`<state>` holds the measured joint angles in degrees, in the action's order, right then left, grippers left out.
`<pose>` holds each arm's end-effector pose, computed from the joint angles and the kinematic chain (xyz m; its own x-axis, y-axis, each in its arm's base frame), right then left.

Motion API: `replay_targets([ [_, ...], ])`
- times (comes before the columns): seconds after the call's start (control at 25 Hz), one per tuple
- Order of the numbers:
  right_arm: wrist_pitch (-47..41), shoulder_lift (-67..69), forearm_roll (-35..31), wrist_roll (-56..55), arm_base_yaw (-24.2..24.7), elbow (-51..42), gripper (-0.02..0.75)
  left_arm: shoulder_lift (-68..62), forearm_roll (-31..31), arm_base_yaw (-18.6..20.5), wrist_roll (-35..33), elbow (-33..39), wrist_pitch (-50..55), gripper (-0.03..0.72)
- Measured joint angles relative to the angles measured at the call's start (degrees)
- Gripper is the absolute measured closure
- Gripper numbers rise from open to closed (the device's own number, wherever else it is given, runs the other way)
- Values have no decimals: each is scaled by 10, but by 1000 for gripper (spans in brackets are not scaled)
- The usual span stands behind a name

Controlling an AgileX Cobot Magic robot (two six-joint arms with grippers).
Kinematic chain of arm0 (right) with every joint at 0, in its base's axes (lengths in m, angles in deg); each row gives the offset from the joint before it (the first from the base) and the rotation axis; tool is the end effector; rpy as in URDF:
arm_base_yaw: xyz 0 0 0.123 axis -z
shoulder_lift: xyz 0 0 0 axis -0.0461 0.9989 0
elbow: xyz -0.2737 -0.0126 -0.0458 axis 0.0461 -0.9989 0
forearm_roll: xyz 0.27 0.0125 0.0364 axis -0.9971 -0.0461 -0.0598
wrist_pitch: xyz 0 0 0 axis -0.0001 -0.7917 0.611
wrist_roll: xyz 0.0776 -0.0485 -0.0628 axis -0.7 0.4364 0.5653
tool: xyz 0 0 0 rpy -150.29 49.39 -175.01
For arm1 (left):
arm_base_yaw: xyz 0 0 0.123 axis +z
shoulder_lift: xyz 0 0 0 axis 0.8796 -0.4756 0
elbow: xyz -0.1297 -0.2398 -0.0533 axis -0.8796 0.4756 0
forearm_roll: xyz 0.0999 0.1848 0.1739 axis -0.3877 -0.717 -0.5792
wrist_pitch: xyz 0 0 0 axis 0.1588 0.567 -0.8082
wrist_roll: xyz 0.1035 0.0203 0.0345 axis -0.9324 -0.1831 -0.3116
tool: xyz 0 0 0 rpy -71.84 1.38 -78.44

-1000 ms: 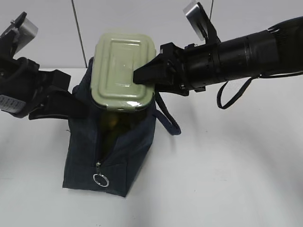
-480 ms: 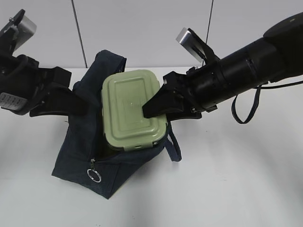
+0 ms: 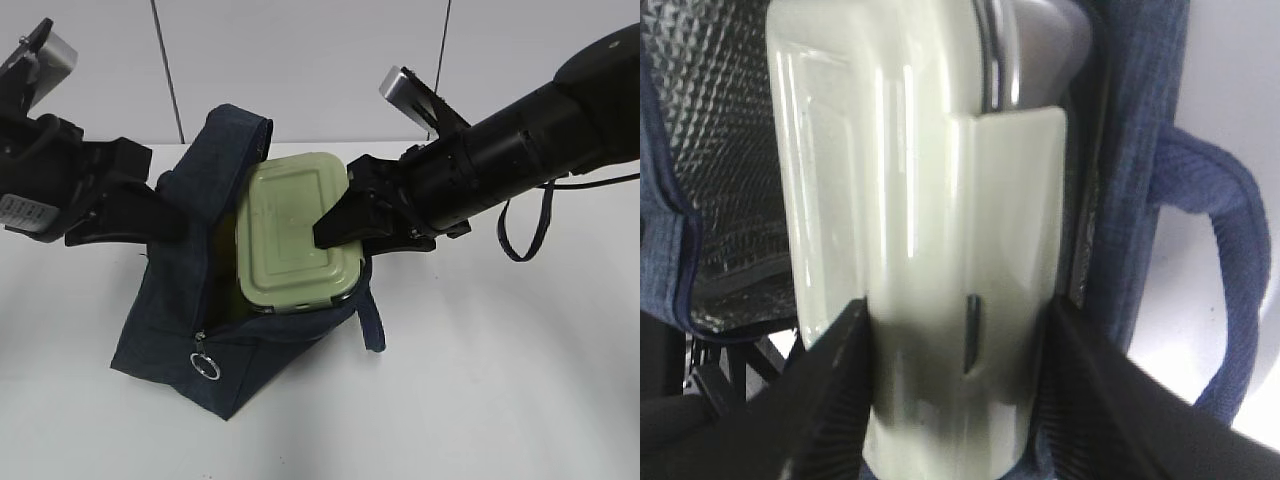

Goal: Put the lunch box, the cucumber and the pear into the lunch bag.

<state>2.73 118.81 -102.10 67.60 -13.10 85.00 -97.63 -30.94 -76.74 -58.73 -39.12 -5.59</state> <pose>0.3496 0.1749 0.1965 -0.8921 -0.0902 -0.4427 -0.3887 0.6530 0.6501 0.2733 -0.1343 0.2371 -0.8745 0.0137 -0.4849 0.3208 0.7661 -0.5569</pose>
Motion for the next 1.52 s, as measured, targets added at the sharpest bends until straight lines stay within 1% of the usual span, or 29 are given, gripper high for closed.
replay_targets([
  [0.24, 10, 13, -6, -2, -3, 7, 376, 0, 14, 0, -1, 0, 4, 686],
  [0.48, 14, 39, -6, -10, -35, 52, 376, 0, 15, 0, -2, 0, 11, 686],
  [0.64, 12, 52, -4, -21, -41, 77, 375, 0, 15, 0, -2, 0, 14, 686],
  [0.72, 10, 54, 4, -24, -41, 82, 360, 0, 15, 0, -2, 0, 15, 686],
  [0.92, -18, 58, 4, -33, -41, 93, 267, 0, 15, 0, -2, 0, 18, 686],
  [1.2, -47, 58, 6, -37, -41, 116, 244, -1, 15, 0, -2, 0, 22, 686],
  [1.36, -49, 50, 56, -55, -41, 155, 243, -1, 15, 0, -2, 0, 22, 686],
  [1.48, -54, 37, 131, -107, -41, 189, 243, -1, 15, 0, -2, 0, 22, 686],
  [1.52, -57, 32, 168, -134, -41, 200, 243, -1, 15, 0, -2, 0, 22, 686],
])
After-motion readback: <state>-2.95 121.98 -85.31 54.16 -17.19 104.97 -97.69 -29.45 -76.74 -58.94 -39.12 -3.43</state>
